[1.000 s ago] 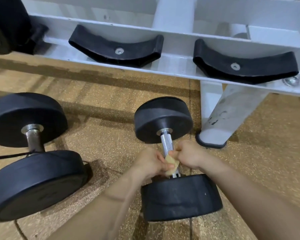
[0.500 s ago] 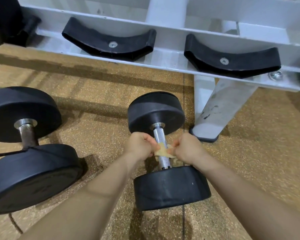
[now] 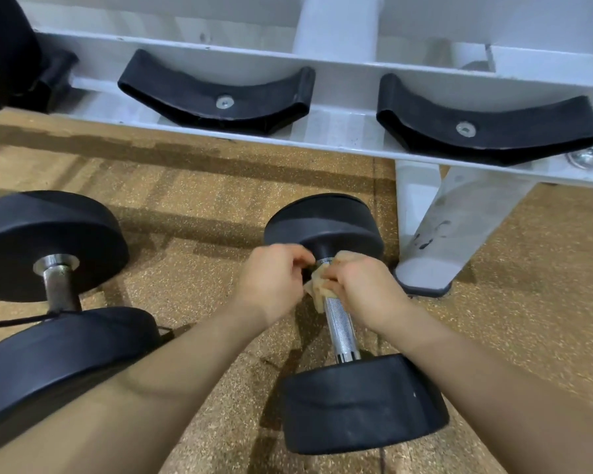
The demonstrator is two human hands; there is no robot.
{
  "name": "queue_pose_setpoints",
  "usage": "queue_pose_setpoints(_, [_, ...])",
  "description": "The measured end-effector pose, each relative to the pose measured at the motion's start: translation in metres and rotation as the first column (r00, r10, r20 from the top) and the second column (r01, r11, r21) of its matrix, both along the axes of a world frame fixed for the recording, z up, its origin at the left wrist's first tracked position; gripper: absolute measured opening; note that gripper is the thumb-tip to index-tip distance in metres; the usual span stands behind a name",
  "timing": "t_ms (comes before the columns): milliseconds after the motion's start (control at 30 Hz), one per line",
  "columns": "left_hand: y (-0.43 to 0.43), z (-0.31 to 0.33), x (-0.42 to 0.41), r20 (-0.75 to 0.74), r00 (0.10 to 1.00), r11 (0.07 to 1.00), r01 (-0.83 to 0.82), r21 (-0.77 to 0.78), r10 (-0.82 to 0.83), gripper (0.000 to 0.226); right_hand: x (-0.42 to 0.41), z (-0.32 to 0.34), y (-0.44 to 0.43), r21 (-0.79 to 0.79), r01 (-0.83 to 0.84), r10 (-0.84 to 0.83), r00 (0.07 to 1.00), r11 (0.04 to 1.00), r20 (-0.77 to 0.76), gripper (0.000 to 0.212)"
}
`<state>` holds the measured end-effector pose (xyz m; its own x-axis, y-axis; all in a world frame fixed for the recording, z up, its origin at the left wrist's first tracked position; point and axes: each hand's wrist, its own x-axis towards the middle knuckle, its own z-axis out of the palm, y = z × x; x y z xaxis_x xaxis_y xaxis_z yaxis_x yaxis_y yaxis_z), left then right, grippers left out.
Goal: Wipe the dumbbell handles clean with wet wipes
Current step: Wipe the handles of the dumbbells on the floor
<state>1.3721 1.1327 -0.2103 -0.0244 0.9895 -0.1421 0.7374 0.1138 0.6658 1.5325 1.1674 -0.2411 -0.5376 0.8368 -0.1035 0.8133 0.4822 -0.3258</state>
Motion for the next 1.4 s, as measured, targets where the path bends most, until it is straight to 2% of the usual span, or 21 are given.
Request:
queue_pose_setpoints(33, [0.001, 0.008, -0.005, -0.143, 0.989, 0.994, 0.042, 0.105, -0.026, 0.030, 0.002, -0.002, 0.005, 0.037, 0.034, -0.034, 0.999, 0.999, 0.015, 0.020])
queue_pose_setpoints(100, [0.002, 0.016, -0.014, -0.276, 0.958, 0.967, 0.143, 0.209, -0.082, 0.029, 0.009, -0.008, 0.009, 0.149, 0.021, -0.026, 0.999, 0.989, 0.035, 0.010])
queue_pose_setpoints(133, [0.001, 0.015, -0.017, -0.301, 0.949, 0.951, 0.177, 0.255, -0.095, 0.030, 0.013, -0.009, 0.008, 0.193, -0.005, -0.003, 0.999, 0.981, 0.039, 0.007])
queue_pose_setpoints(200, [0.003, 0.010, -0.019, -0.292, 0.953, 0.936, 0.171, 0.309, -0.078, 0.041, 0.016, -0.010, 0.000, 0.179, -0.056, 0.051, 0.998, 0.982, 0.035, 0.008])
queue_pose_setpoints(267, [0.013, 0.009, -0.011, -0.339, 0.931, 0.940, 0.232, 0.251, -0.139, 0.052, 0.015, -0.008, -0.006, 0.118, -0.054, 0.061, 0.996, 0.992, -0.060, 0.018])
queue_pose_setpoints(333, [0.024, 0.005, 0.002, -0.471, 0.854, 0.933, 0.325, 0.152, -0.221, 0.057, 0.012, -0.007, -0.004, 0.080, -0.035, 0.048, 0.985, 0.996, -0.167, 0.025])
queue_pose_setpoints(400, [0.029, 0.002, 0.009, -0.562, 0.794, 0.933, 0.345, 0.102, -0.232, 0.061, 0.012, -0.005, -0.002, 0.021, -0.009, 0.013, 0.975, 1.000, -0.220, 0.022])
queue_pose_setpoints(500, [0.030, -0.007, 0.001, -0.579, 0.785, 0.934, 0.340, 0.110, -0.218, 0.072, 0.021, -0.007, -0.006, -0.126, 0.102, -0.138, 0.937, 0.987, -0.321, 0.010])
queue_pose_setpoints(567, [0.030, -0.012, -0.006, -0.559, 0.801, 0.931, 0.341, 0.130, -0.215, 0.075, 0.021, -0.007, -0.007, -0.247, 0.237, -0.313, 0.887, 0.940, -0.341, 0.007])
queue_pose_setpoints(700, [0.023, -0.008, -0.017, -0.483, 0.851, 0.929, 0.326, 0.177, -0.207, 0.055, 0.002, -0.011, 0.000, -0.413, 0.446, -0.588, 0.735, 0.794, -0.337, 0.012])
queue_pose_setpoints(833, [0.012, 0.001, -0.032, -0.458, 0.871, 0.952, 0.268, 0.146, -0.175, 0.054, 0.003, -0.009, -0.016, -0.658, 0.388, -0.674, 0.695, 0.645, -0.251, 0.013])
queue_pose_setpoints(900, [0.007, 0.007, -0.040, -0.464, 0.867, 0.960, 0.259, 0.104, -0.183, 0.055, 0.000, -0.005, -0.020, -0.763, 0.361, -0.762, 0.597, 0.535, -0.252, 0.015])
queue_pose_setpoints(933, [0.005, 0.011, -0.044, -0.476, 0.858, 0.961, 0.263, 0.083, -0.194, 0.056, -0.006, -0.004, -0.018, -0.762, 0.378, -0.798, 0.531, 0.525, -0.286, 0.017])
queue_pose_setpoints(967, [0.003, 0.016, -0.048, -0.496, 0.843, 0.961, 0.272, 0.059, -0.208, 0.057, -0.015, -0.002, -0.014, -0.712, 0.420, -0.796, 0.508, 0.562, -0.329, 0.017])
queue_pose_setpoints(1000, [0.001, 0.020, -0.052, -0.528, 0.819, 0.958, 0.284, 0.036, -0.224, 0.058, -0.025, 0.000, -0.010, -0.600, 0.471, -0.741, 0.576, 0.647, -0.347, 0.015])
queue_pose_setpoints(1067, [0.000, 0.029, -0.058, -0.593, 0.763, 0.949, 0.314, -0.008, -0.257, 0.054, -0.042, 0.006, -0.013, -0.315, 0.439, -0.519, 0.818, 0.842, -0.249, 0.015])
queue_pose_setpoints(1133, [-0.002, 0.039, -0.065, -0.633, 0.727, 0.947, 0.320, -0.034, -0.268, 0.041, -0.044, 0.005, -0.021, -0.247, 0.325, -0.355, 0.931, 0.913, -0.085, 0.017])
queue_pose_setpoints(1200, [-0.004, 0.045, -0.073, -0.631, 0.717, 0.948, 0.299, -0.106, -0.296, 0.042, -0.041, 0.000, -0.030, -0.280, 0.292, -0.297, 0.954, 0.915, 0.027, 0.015])
queue_pose_setpoints(1233, [-0.004, 0.046, -0.079, -0.628, 0.710, 0.945, 0.286, -0.157, -0.319, 0.045, -0.041, -0.001, -0.033, -0.283, 0.296, -0.306, 0.952, 0.912, 0.009, 0.014])
queue_pose_setpoints(1333, [-0.002, 0.052, -0.095, -0.587, 0.728, 0.935, 0.273, -0.226, -0.354, 0.058, -0.057, 0.002, -0.029, -0.251, 0.351, -0.418, 0.856, 0.902, -0.305, 0.013])
queue_pose_setpoints(1400, [-0.006, 0.052, -0.099, -0.495, 0.800, 0.941, 0.277, -0.196, -0.339, 0.075, -0.069, 0.000, -0.031, -0.178, 0.287, -0.331, 0.888, 0.941, -0.318, 0.018])
